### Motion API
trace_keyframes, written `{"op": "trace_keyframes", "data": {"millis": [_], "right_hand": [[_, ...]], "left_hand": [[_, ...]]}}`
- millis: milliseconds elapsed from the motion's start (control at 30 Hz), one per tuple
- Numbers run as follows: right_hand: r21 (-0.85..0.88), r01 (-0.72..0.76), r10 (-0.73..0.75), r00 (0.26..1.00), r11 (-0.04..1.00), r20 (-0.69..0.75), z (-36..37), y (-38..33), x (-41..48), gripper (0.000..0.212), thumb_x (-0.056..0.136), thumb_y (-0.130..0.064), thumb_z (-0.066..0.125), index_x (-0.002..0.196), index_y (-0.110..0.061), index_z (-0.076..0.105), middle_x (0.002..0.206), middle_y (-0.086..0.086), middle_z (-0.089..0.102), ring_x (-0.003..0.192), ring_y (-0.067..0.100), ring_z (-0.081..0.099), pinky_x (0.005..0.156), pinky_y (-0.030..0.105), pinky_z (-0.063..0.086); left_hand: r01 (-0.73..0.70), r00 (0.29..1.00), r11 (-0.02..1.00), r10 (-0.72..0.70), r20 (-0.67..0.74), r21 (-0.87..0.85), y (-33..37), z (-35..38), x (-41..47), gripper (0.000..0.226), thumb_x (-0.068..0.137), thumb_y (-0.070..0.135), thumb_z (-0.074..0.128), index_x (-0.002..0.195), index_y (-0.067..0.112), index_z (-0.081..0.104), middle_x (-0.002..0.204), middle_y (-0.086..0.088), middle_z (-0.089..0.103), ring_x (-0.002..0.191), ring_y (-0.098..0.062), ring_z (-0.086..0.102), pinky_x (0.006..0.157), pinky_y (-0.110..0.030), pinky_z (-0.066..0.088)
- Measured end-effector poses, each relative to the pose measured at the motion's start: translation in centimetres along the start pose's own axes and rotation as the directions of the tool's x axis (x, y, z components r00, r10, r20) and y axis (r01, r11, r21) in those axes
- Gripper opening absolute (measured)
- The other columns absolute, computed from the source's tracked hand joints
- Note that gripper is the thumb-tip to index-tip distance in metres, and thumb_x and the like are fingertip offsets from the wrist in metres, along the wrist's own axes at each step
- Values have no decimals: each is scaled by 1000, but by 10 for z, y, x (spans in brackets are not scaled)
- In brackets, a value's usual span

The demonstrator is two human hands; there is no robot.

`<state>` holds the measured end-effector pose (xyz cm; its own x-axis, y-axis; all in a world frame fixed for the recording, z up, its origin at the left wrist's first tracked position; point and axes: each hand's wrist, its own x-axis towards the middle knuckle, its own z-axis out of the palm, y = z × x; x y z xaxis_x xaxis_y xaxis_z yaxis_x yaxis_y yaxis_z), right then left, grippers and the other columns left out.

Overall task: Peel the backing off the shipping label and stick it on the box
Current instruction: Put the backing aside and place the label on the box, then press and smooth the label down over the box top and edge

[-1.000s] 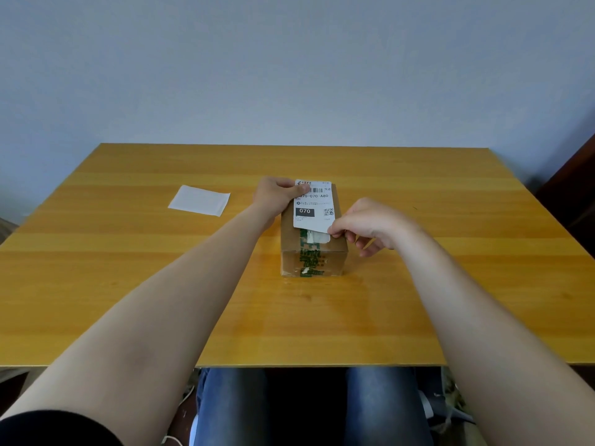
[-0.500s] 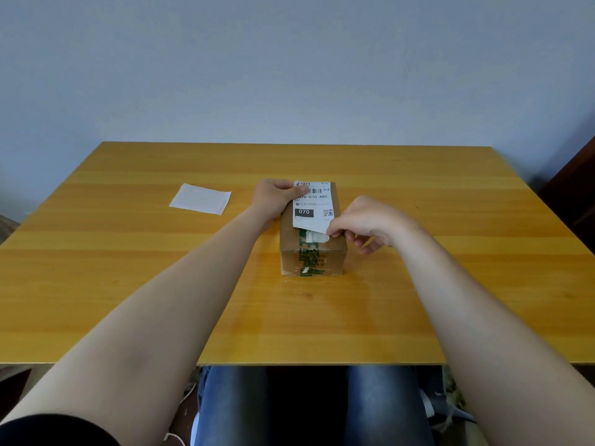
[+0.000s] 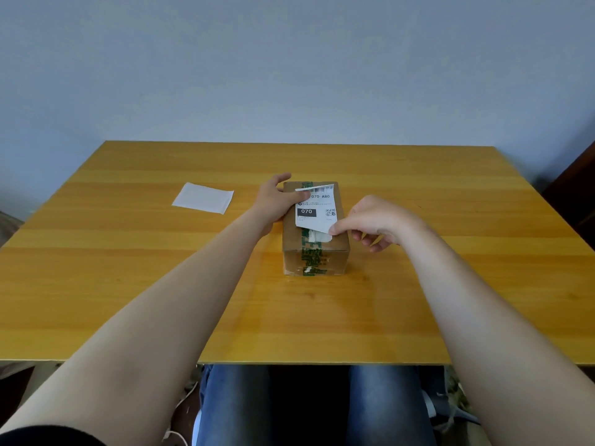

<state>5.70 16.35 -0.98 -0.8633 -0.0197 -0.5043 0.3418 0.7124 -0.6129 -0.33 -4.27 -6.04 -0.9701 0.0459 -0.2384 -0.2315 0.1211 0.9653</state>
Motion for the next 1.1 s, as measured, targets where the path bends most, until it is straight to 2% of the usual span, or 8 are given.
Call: {"op": "trace_keyframes", "data": {"millis": [133,200,267,567,767,833,900,1100], "right_hand": [[44,-4,6,999,999,-40,0,0,-1,39,88,-44,82,110,-18,63,107,6,68,78,21,63,69,39,58],[93,-19,23,999,995,-44,5,0,4,70,88,-49,81,146,-24,50,127,6,66,93,25,69,74,44,62],[153,2,4,999,988,-39,11,-1,9,90,88,-49,80,161,-31,32,131,4,68,101,29,72,74,46,64],[344,40,-42,999,938,-3,16,-3,27,80,90,-38,82,157,-43,39,115,-1,76,87,20,75,54,31,57],[380,21,-20,1000,925,-7,14,-5,41,96,85,-39,85,161,-53,28,127,2,73,97,25,72,62,39,60],[384,12,-6,1000,923,-16,11,-7,45,96,83,-39,87,160,-51,30,121,1,74,92,24,73,57,40,61],[392,10,0,1000,920,-26,9,-8,48,90,84,-36,87,157,-47,35,111,-1,76,85,22,74,49,36,60],[407,20,-5,999,913,-39,5,-8,60,77,83,-36,88,146,-46,45,102,-1,78,80,22,74,55,35,59]], "left_hand": [[65,998,998,-65,-1,25,1,0,-5,87,88,22,85,159,17,35,126,-8,67,105,-26,73,87,-42,62],[101,995,993,-102,23,54,-1,-1,-7,76,89,27,83,154,16,45,122,-6,74,102,-22,74,82,-38,62],[114,991,989,-120,55,98,-3,-2,-9,62,90,33,81,144,18,56,118,-3,77,104,-20,75,87,-39,62],[59,993,993,-69,96,102,-9,0,-16,61,89,31,83,143,22,55,127,-1,74,110,-21,73,96,-43,61],[46,997,997,-50,63,67,-6,4,-10,89,86,33,85,159,31,36,126,0,73,103,-19,75,75,-34,65],[53,997,995,-57,49,84,-3,4,-7,96,83,34,86,162,32,31,126,0,72,101,-18,75,71,-31,63],[60,998,994,-63,29,87,-1,6,-4,95,83,33,86,161,32,33,121,1,72,97,-17,76,68,-29,62],[106,994,992,-104,-29,74,2,6,6,88,82,27,88,155,28,38,114,-1,73,90,-19,76,66,-32,62]]}}
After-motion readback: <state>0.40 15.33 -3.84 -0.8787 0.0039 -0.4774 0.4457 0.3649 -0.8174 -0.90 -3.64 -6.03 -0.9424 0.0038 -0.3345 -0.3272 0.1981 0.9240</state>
